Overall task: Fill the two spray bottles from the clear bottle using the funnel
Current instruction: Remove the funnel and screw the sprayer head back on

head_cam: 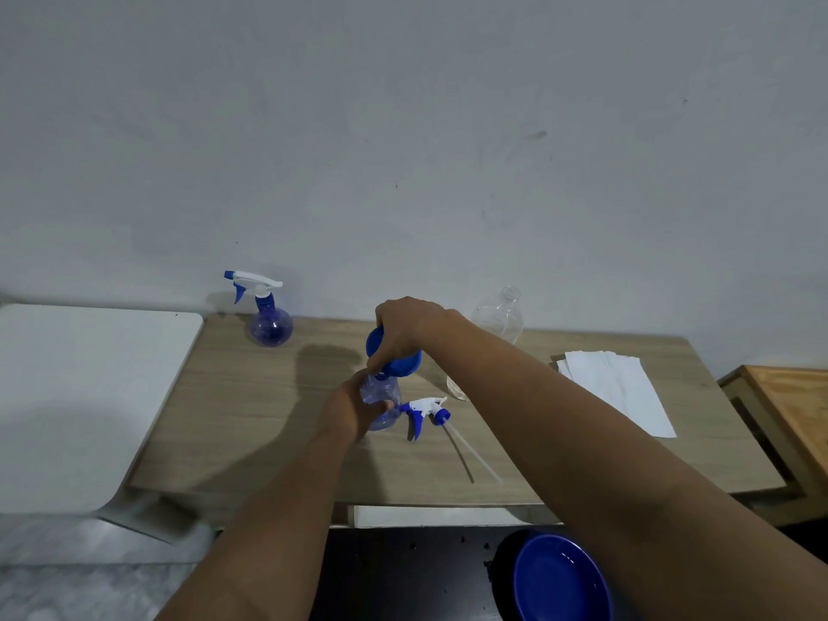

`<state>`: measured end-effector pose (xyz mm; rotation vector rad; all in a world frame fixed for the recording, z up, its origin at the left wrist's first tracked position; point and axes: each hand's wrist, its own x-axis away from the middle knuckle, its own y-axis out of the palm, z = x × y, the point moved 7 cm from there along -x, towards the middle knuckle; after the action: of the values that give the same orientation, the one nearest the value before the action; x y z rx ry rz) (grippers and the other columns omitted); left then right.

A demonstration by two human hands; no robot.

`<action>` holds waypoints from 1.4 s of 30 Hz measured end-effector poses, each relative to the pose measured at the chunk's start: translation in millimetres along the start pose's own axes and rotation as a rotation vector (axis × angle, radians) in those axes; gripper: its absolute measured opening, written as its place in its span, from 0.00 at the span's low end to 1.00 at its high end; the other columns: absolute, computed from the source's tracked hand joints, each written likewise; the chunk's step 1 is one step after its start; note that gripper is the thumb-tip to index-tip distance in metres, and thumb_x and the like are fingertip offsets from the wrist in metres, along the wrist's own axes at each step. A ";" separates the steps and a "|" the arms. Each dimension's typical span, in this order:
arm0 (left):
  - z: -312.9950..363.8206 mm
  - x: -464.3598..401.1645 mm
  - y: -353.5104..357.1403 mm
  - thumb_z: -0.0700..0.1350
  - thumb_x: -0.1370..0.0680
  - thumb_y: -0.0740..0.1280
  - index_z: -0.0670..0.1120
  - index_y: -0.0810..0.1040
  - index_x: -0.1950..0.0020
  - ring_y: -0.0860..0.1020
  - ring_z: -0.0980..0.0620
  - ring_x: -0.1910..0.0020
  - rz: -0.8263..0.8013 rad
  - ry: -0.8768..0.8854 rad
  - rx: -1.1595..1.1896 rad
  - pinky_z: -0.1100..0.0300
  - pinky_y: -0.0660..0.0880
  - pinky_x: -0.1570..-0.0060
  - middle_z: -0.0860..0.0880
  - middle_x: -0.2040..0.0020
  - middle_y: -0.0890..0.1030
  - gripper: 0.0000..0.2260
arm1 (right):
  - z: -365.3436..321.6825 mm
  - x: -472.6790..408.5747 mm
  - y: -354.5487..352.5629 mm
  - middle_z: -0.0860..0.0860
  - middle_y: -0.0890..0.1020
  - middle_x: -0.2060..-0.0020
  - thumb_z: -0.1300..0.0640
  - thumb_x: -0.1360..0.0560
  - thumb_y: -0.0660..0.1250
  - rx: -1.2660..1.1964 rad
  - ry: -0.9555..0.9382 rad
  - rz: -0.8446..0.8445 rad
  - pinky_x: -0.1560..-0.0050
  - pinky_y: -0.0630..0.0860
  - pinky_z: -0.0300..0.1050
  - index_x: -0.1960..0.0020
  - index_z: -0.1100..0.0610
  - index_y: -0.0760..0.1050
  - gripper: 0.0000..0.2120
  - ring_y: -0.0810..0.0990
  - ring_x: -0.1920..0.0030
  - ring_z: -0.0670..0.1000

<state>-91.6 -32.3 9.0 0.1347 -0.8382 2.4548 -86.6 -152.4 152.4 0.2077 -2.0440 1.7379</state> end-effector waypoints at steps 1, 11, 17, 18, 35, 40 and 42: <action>0.5 0.7 -1.4 0.49 0.28 0.77 0.50 0.76 0.33 0.78 0.55 0.49 -0.007 0.006 -0.023 0.61 0.73 0.51 0.56 0.48 0.79 0.25 | 3.4 -0.5 -4.6 0.50 0.81 0.48 0.34 0.38 0.78 -0.005 0.023 0.007 0.49 0.79 0.51 0.42 0.52 0.74 0.33 0.80 0.50 0.54; -2.4 -7.4 -1.5 0.43 0.21 0.68 0.54 0.76 0.49 0.78 0.50 0.53 -0.059 0.110 -0.150 0.60 0.74 0.50 0.47 0.47 0.79 0.06 | 62.9 -1.9 -18.8 0.53 0.76 0.45 0.45 0.33 0.82 -0.669 0.189 0.221 0.55 0.79 0.48 0.33 0.57 0.70 0.36 0.78 0.47 0.55; -20.9 -14.1 -1.7 0.56 0.36 0.78 0.49 0.77 0.42 0.80 0.51 0.53 -0.135 0.074 -0.044 0.50 0.78 0.49 0.48 0.47 0.81 0.26 | 85.4 -31.8 57.7 0.56 0.73 0.29 0.54 0.33 0.83 -0.988 0.316 0.220 0.38 0.81 0.55 0.22 0.60 0.66 0.45 0.77 0.36 0.58; -23.5 -15.9 -3.0 0.53 0.34 0.77 0.50 0.77 0.39 0.81 0.50 0.50 -0.113 0.068 -0.013 0.46 0.79 0.46 0.49 0.46 0.82 0.25 | 88.1 -36.6 68.1 0.54 0.76 0.33 0.50 0.34 0.84 -0.953 0.333 0.261 0.38 0.80 0.53 0.26 0.59 0.71 0.42 0.79 0.38 0.56; -27.7 -27.8 -9.5 0.45 0.29 0.78 0.53 0.74 0.31 0.77 0.73 0.52 -0.052 0.087 0.076 0.78 0.70 0.54 0.60 0.48 0.80 0.28 | 88.2 -55.4 159.5 0.47 0.79 0.48 0.54 0.35 0.82 -1.055 0.403 0.449 0.44 0.81 0.55 0.40 0.51 0.70 0.30 0.82 0.48 0.54; -26.8 -28.3 -8.2 0.45 0.29 0.78 0.53 0.74 0.32 0.78 0.68 0.50 -0.057 0.098 0.086 0.76 0.71 0.54 0.60 0.47 0.80 0.27 | 87.9 -51.3 170.8 0.45 0.80 0.55 0.44 0.36 0.79 -0.900 0.466 0.392 0.54 0.83 0.57 0.48 0.46 0.67 0.25 0.83 0.55 0.53; -26.7 -28.2 -7.5 0.46 0.29 0.78 0.54 0.73 0.31 0.79 0.62 0.47 -0.057 0.095 0.091 0.72 0.72 0.52 0.58 0.46 0.81 0.28 | 85.3 -51.8 168.7 0.46 0.81 0.55 0.46 0.33 0.77 -0.798 0.468 0.356 0.53 0.81 0.55 0.49 0.48 0.68 0.21 0.83 0.53 0.55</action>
<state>-61.7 -24.4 -15.7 0.0728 -0.6737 2.4255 -126.9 -210.5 -30.4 -0.7683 -2.2875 0.8699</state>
